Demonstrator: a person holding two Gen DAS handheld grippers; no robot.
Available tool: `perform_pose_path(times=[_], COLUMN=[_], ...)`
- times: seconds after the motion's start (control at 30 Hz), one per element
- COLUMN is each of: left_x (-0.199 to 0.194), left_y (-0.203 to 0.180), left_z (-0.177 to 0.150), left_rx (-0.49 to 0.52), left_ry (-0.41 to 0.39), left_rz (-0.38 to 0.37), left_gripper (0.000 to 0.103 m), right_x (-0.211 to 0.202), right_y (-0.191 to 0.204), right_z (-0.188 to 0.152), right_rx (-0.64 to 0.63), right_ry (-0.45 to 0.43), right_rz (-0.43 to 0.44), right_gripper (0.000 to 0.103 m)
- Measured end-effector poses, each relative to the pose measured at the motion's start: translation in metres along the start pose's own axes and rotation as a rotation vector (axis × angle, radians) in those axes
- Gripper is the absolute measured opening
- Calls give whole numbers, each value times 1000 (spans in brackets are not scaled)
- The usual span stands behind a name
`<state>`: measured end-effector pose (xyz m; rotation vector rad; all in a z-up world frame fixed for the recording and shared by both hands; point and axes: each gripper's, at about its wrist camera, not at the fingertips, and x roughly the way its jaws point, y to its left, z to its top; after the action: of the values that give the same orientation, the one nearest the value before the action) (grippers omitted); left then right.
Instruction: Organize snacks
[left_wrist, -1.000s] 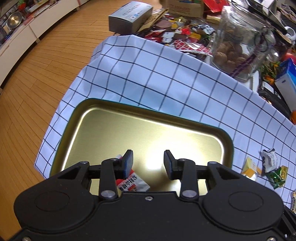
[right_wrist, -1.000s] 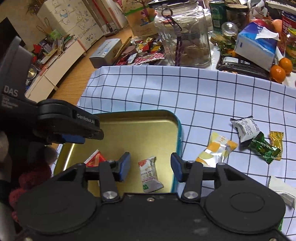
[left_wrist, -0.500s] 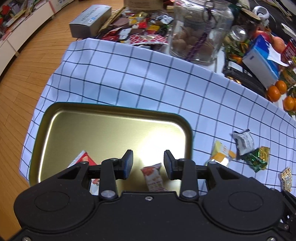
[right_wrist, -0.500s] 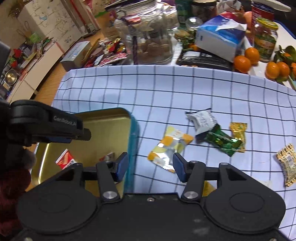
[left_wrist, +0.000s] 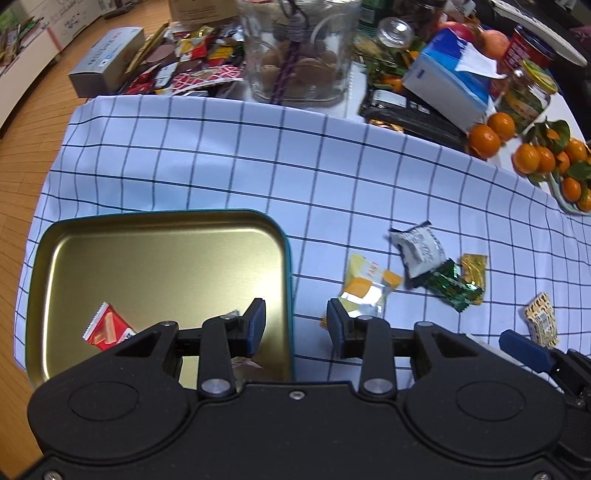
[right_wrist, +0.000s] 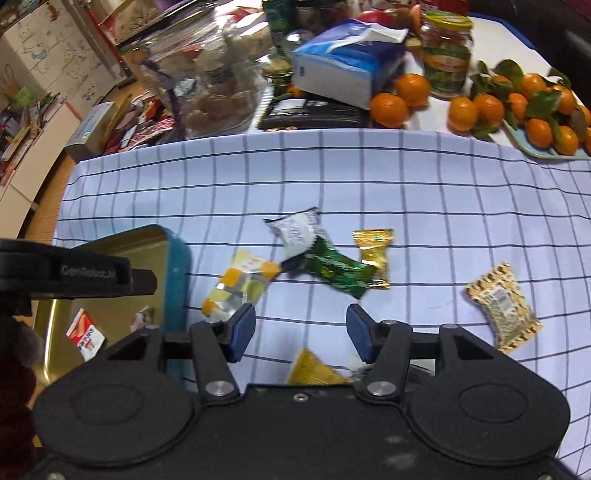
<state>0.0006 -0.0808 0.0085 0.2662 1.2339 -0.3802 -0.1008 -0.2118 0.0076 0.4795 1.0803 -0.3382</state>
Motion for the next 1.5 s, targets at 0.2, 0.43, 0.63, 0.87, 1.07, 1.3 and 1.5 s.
perform_pose_path(times=[0.2,0.43,0.63,0.87,1.07,1.3,1.5], left_x=[1,4,10,17,23,27,30], left_y=[-24,-49,-65,-75,-82,-83,-78], left_z=[-4,-8,-10,-7,-2,4,5], left_rx=[51,111,147,144,145,134,127], left_ry=[8,16,27,46,65,73,78], left_rz=[-20,-33,-34,-39,-61,-69,-55], left_gripper=[45,45,45,45,45,45,45], right_x=[-2,-5,-15,-12,-2,2,9], right_y=[-34,-74,-109,-153,-157,-147,-154], right_z=[-6,-7,3,2,3,8,5], right_rx=[53,143,234,399,487,425,434], right_ry=[11,31,2,41,90,84,101], right_rz=[-45,-66,-107,-150,-101,-128,-160], right_gripper=[59,59,60,61,61,61,61])
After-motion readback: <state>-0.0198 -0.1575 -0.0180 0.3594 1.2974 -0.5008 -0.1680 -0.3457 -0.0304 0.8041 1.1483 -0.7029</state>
